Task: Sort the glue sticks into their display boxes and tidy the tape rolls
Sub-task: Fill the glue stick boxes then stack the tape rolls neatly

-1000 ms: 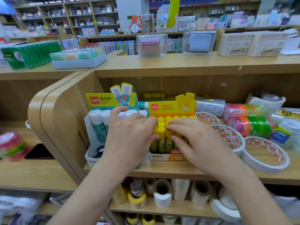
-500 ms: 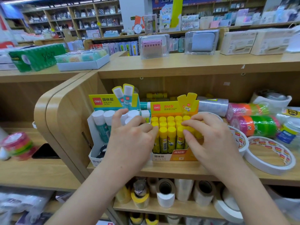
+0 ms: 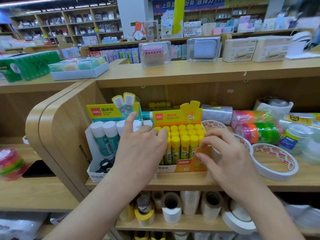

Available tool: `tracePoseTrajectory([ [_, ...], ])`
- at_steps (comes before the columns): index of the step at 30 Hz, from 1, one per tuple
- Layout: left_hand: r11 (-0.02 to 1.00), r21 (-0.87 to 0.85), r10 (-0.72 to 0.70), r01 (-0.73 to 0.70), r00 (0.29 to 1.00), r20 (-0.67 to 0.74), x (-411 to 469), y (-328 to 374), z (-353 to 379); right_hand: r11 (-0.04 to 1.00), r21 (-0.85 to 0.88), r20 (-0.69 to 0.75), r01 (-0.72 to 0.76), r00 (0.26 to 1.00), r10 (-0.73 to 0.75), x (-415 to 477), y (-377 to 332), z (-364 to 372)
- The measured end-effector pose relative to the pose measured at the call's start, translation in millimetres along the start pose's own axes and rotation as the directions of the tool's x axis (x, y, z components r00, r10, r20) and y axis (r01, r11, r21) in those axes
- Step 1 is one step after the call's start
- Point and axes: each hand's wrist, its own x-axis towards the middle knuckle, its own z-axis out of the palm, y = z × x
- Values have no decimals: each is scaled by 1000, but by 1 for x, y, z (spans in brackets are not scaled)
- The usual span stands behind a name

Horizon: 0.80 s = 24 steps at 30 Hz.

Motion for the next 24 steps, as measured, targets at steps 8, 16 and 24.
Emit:
tracePoseTrajectory([
  [8, 994, -30, 102, -109, 978, -180, -2, 3, 6, 999, -32, 42, -2, 999, 4, -3, 3, -4],
  [16, 987, -158, -25, 5, 992, -123, -3, 1, 6, 999, -50, 5, -19, 1000, 19, -11, -9, -7],
  [24, 867, -459, -39, -197, 890, -455, -4, 45, -14, 995, 86, -109, -56, 992, 66, -23, 0, -50],
])
